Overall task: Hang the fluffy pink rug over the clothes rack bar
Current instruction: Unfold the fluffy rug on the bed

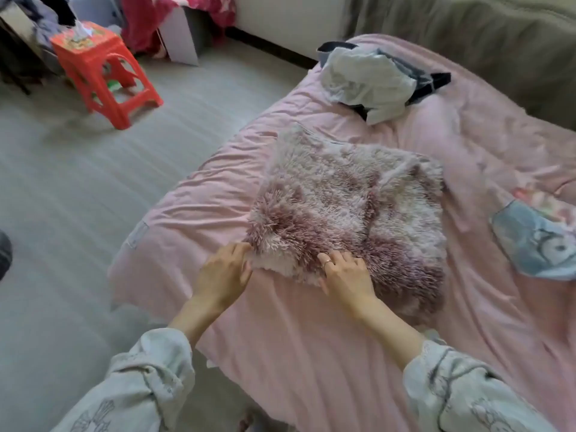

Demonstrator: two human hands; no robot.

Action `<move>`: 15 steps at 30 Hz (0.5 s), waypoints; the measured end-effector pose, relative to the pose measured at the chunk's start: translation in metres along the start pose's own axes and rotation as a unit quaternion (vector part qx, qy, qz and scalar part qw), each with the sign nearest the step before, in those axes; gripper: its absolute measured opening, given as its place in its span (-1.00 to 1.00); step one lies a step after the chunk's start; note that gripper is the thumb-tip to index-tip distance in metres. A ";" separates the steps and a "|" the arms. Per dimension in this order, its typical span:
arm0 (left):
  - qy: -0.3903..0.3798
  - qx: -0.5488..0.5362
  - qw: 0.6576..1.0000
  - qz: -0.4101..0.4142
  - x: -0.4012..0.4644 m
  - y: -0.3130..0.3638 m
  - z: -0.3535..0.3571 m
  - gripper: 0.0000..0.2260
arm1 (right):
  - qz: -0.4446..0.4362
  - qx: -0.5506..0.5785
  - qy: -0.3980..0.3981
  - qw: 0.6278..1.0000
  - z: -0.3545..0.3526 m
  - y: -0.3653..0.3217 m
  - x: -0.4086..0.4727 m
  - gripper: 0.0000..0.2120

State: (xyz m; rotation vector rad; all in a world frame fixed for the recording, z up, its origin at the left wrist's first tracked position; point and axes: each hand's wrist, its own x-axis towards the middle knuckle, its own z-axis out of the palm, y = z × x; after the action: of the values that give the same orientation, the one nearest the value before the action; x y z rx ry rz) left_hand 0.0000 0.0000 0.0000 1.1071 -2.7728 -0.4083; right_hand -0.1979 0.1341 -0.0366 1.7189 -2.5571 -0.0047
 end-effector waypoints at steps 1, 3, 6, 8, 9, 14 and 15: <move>0.016 0.001 1.000 -0.005 0.006 -0.006 0.011 -0.63 | 0.000 0.025 -0.013 1.000 0.006 0.001 0.009 -0.50; 0.001 -0.016 0.999 -0.036 0.021 -0.014 0.031 -0.66 | 0.012 0.040 -0.033 0.999 0.023 0.002 0.023 -0.43; -0.063 -0.098 0.983 -0.139 0.040 -0.020 0.059 -0.58 | 0.057 0.109 -0.046 0.991 0.049 0.006 0.028 -0.53; -0.095 -0.160 0.964 -0.189 0.054 -0.024 0.081 -0.41 | 0.126 0.160 -0.068 0.977 0.057 0.013 0.022 -0.60; -0.115 -0.193 0.950 -0.215 0.062 -0.024 0.094 -0.30 | 0.160 0.169 -0.102 0.967 0.064 0.020 0.017 -0.62; -0.102 -0.458 0.777 -0.421 0.089 -0.009 0.125 -0.15 | 0.298 0.197 -0.238 0.903 0.086 0.043 -0.012 -0.61; -0.099 -0.477 0.750 -0.447 0.092 -0.009 0.128 -0.21 | 0.349 0.232 -0.241 0.875 0.085 0.044 -0.013 -0.58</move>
State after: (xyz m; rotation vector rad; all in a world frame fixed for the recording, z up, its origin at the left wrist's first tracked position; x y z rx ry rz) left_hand -0.0886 -0.0443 -0.1232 1.9287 -1.4018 -1.8173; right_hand -0.2380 0.1602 -0.1206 0.8076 -3.6582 0.2647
